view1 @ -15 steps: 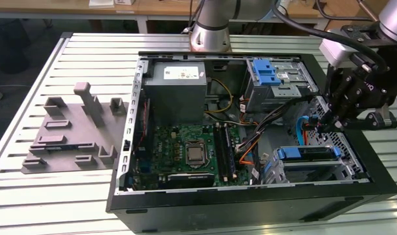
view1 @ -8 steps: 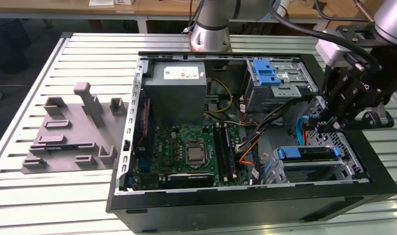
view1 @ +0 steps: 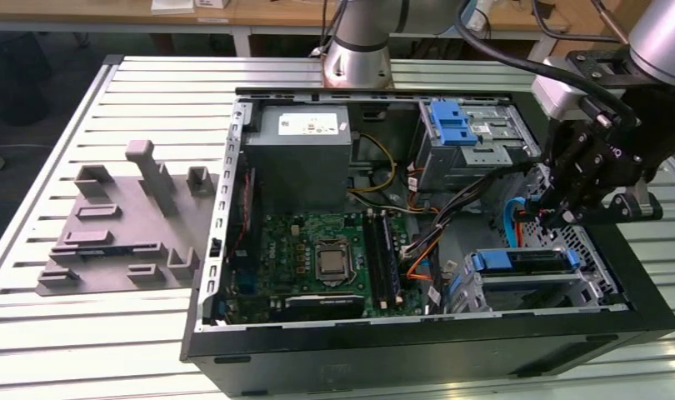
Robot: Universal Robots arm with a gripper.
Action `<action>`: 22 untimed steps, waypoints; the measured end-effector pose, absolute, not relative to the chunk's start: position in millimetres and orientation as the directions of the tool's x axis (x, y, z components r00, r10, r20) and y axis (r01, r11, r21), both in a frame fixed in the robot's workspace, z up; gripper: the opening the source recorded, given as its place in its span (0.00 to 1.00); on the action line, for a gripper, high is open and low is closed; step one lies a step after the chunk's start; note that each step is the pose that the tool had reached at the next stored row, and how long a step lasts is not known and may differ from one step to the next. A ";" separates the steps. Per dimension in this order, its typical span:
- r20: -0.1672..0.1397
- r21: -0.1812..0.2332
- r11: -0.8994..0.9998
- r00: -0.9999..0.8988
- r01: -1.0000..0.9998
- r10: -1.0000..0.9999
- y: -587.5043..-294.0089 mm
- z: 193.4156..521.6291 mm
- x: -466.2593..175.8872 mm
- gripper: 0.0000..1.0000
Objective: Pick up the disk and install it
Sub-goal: 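Insert the first disk wire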
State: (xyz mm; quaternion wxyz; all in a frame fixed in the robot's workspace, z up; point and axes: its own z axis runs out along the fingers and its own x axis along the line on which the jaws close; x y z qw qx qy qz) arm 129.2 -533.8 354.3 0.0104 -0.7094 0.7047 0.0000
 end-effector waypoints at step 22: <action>-0.016 0.047 -0.002 0.001 -0.999 -1.000 -554.0 347.0 131.2 0.17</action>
